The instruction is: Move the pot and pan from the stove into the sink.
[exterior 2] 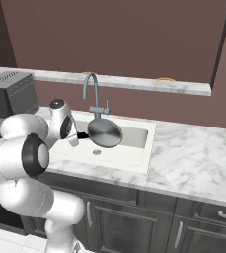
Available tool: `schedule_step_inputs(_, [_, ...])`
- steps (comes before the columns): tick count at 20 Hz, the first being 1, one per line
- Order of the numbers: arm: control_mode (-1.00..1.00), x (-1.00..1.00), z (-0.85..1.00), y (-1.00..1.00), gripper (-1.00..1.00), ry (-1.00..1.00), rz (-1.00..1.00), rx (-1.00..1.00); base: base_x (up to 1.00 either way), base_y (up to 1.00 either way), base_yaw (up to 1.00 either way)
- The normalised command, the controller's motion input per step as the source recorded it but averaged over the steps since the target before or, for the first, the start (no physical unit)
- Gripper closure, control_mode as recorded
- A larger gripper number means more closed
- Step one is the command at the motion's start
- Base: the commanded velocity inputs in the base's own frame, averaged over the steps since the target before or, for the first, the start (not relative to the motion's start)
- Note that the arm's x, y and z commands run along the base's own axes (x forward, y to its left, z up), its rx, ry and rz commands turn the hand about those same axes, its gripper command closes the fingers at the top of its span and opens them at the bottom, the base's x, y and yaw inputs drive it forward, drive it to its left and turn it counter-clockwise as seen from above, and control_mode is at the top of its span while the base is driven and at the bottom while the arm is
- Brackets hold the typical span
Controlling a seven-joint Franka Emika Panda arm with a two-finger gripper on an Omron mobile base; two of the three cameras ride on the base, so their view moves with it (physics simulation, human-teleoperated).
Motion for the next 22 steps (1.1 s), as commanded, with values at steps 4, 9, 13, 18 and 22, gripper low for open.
schedule_step_inputs(4, [-1.0,0.39,-0.22,0.0,1.0,0.0,-0.01,0.03,0.0,0.0,0.0])
schedule_step_inputs(9, [-1.0,0.36,-0.21,0.0,1.0,0.0,-0.01,0.0,0.0,0.0,0.0])
schedule_step_inputs(13, [-1.0,0.31,-0.22,0.0,1.0,0.0,-0.02,0.0,0.0,0.0,0.0])
schedule_step_inputs(18, [-1.0,0.03,-0.04,0.0,1.0,0.0,0.0,0.0,0.0,0.0,0.0])
schedule_step_inputs(22, [-1.0,0.04,-0.12,0.0,1.0,0.0,0.0,0.0,0.0,0.0,0.0])
